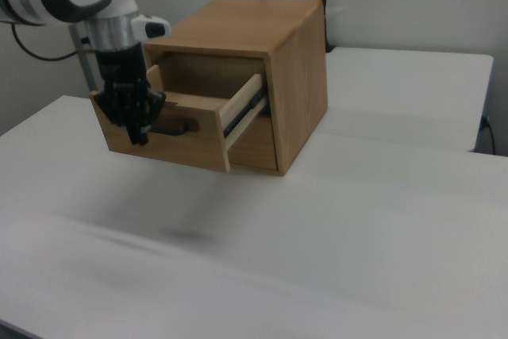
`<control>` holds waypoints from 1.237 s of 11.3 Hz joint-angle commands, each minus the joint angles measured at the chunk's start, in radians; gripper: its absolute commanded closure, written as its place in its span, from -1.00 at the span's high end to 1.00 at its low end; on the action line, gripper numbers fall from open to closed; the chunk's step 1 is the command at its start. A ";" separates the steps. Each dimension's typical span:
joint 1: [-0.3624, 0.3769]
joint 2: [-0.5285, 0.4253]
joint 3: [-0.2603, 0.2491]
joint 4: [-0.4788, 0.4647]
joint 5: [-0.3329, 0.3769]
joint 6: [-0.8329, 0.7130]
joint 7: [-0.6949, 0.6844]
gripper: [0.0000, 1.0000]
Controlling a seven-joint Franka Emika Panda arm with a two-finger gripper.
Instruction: Close the drawer by sliding it
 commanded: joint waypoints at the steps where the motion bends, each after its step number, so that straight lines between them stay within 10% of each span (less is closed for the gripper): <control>1: 0.060 0.049 -0.006 -0.017 0.029 -0.001 -0.024 -1.00; 14: 0.102 0.376 -0.018 0.216 0.081 0.538 0.110 -1.00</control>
